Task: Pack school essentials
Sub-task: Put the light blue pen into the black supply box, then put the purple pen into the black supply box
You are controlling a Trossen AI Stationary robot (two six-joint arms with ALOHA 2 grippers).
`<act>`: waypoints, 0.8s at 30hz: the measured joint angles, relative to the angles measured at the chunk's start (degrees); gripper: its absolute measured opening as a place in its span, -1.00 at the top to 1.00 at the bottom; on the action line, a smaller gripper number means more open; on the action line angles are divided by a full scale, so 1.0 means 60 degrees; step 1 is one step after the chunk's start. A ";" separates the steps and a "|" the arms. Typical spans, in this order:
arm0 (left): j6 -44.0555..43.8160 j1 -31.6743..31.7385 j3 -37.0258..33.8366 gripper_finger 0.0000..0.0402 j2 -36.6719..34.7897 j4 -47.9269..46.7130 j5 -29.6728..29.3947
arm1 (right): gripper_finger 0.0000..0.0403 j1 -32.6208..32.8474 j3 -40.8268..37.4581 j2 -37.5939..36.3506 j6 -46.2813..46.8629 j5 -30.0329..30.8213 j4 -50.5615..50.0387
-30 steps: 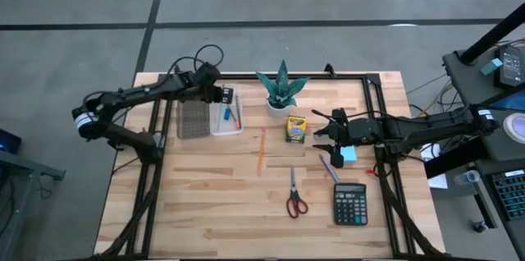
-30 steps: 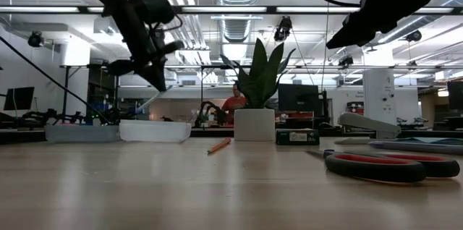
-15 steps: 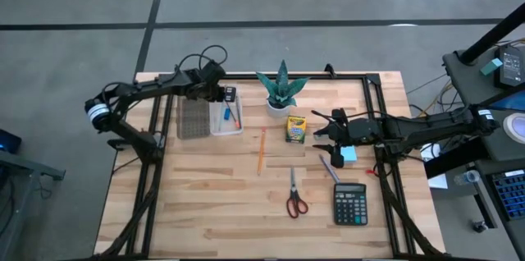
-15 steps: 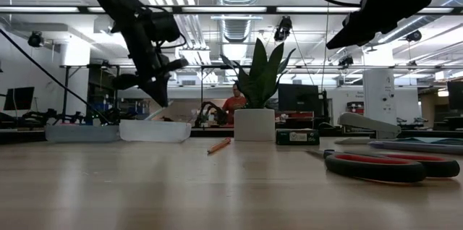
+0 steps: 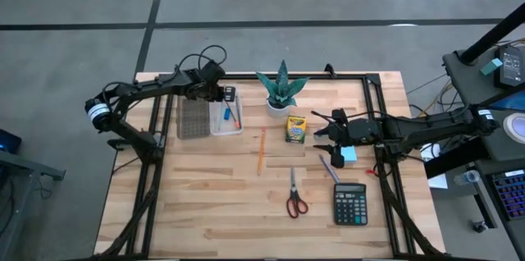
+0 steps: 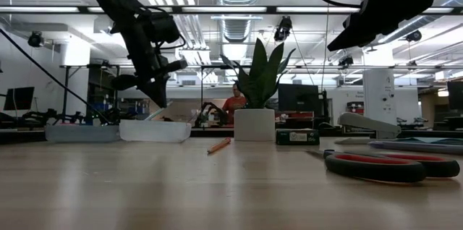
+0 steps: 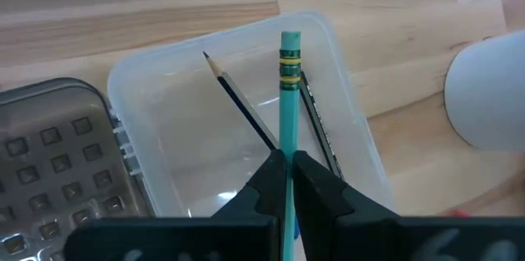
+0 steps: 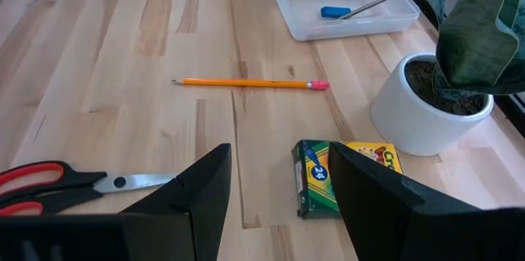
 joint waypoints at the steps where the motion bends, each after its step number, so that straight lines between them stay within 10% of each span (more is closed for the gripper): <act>1: 0.0000 0.0000 0.0000 1.00 0.0000 0.0000 -0.0032 | 0.04 0.0000 0.0000 0.0000 0.0002 0.0000 0.0000; 24: 0.0448 -0.0022 0.0063 0.32 -0.0104 -0.0077 -0.0101 | 0.04 0.0000 0.0000 0.0000 0.0006 0.0004 0.0000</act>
